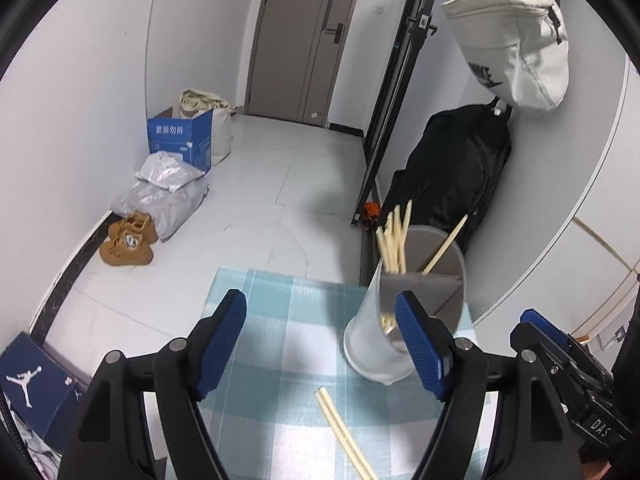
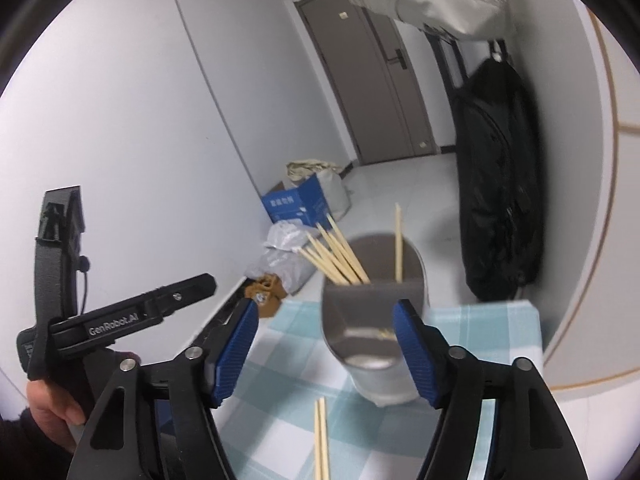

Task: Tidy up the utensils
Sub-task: 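Withdraw both open tools back toward the remaining chopsticks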

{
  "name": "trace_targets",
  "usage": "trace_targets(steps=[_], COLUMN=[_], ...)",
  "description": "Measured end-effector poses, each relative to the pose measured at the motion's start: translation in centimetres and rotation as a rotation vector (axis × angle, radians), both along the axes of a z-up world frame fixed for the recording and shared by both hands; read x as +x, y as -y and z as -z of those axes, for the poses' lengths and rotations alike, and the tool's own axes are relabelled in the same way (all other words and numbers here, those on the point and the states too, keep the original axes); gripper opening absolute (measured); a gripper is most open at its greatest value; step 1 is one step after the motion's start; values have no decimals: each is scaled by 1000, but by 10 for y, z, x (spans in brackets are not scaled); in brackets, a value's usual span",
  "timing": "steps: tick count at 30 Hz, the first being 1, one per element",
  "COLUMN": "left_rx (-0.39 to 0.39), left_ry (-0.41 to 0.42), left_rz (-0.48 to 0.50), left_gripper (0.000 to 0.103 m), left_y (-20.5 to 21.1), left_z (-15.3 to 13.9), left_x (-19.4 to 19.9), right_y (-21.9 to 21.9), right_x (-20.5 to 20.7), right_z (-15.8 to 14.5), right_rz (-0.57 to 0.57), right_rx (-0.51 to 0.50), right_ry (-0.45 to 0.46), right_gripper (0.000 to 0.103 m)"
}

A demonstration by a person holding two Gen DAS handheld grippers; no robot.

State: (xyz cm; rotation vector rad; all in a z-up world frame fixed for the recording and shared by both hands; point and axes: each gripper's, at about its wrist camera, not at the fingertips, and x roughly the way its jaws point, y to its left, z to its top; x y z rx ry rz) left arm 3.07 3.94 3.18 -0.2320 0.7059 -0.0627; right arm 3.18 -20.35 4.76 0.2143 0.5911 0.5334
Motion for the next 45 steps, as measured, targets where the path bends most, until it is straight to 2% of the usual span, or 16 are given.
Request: trace_targets(steps=[6, 12, 14, 15, 19, 25, 33, 37, 45], left_rx=[8, -60, -50, -46, -79, -83, -98, -101, -184], left_ry=[-63, -171, -181, -187, -226, -215, -215, -229, -242], left_rz=[-18, -50, -61, -73, -103, -170, -207, -230, -266], left_gripper=[73, 73, 73, 73, 73, 73, 73, 73, 73], left_y=[-3, -15, -17, -20, -32, -49, -66, -74, -96], left_z=[37, 79, 85, 88, 91, 87, 88, 93, 93], left_x=[-4, 0, 1, 2, 10, 15, 11, 12, 11], right_y=[-2, -20, -26, -30, -44, -76, -120, -129, -143], right_x=[-5, -3, 0, 2, 7, 11, 37, 42, 48], right_z=[34, 72, 81, 87, 107, 130, 152, 158, 165], right_rz=[22, -12, -27, -39, -93, -179, -207, -208, -211], right_rx=[-54, -191, -226, -245, -298, -394, -488, -535, -602], right_ry=[-50, -158, -185, -200, -282, -330, -384, -387, -391], right_gripper=[70, 69, 68, 63, 44, 28, 16, 15, 13])
